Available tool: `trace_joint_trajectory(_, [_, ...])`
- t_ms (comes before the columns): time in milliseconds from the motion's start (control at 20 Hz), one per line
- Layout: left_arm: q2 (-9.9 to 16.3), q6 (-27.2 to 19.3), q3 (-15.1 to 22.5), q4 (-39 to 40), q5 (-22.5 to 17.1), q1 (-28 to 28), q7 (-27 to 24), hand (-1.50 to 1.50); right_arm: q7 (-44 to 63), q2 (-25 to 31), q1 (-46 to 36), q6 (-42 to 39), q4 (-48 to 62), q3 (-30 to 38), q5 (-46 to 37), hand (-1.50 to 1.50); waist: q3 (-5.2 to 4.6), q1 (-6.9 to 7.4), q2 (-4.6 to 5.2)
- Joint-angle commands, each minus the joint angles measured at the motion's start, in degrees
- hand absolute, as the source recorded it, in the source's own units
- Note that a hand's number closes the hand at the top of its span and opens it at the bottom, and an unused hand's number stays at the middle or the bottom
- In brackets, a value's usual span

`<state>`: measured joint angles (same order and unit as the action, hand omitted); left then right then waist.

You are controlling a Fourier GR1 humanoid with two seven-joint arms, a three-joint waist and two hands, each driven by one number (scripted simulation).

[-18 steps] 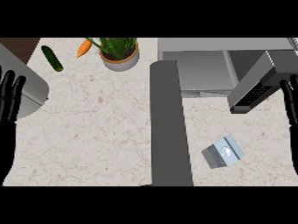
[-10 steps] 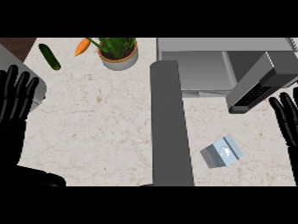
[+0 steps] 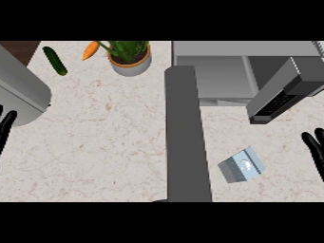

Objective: Pick up the milk, place it into the microwave and close the microwave

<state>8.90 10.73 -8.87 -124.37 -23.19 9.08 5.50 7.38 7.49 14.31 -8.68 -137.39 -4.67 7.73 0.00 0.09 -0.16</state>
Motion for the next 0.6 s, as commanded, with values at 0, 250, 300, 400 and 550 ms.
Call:
trace_joint_trajectory(0, [0.4, 3.7, -2.8, -3.4, -3.7, 6.0, -0.3, -1.50, -6.2, -0.9, 5.0, -2.2, 3.8, 0.9, -3.1, -1.50, 0.01, 0.05, 0.02])
trace_joint_trajectory(250, [1.6, 7.2, -8.8, -3.5, -9.0, 8.6, -0.1, -1.50, -3.9, -1.9, 0.3, -0.2, 6.7, -1.2, -8.0, -1.50, -0.01, 0.22, 0.09])
trace_joint_trajectory(300, [0.6, 9.1, -8.3, -9.9, -10.6, 14.8, -0.2, -1.50, -7.9, -0.9, 5.7, -2.2, 6.5, 1.0, -5.9, -1.50, 0.02, 0.39, -0.06])
trace_joint_trajectory(400, [0.5, 9.2, -9.6, -6.6, -10.9, 12.8, -0.2, -1.50, -9.8, -4.0, 6.5, -0.1, 10.1, -1.7, -9.0, -1.50, 0.01, 0.15, 0.04])
trace_joint_trajectory(550, [0.3, 6.8, -10.0, -12.3, -13.4, 13.4, 3.5, -1.50, -6.4, -2.4, 0.4, 1.1, 14.3, 3.7, -8.2, -1.50, 0.02, 0.47, 0.11])
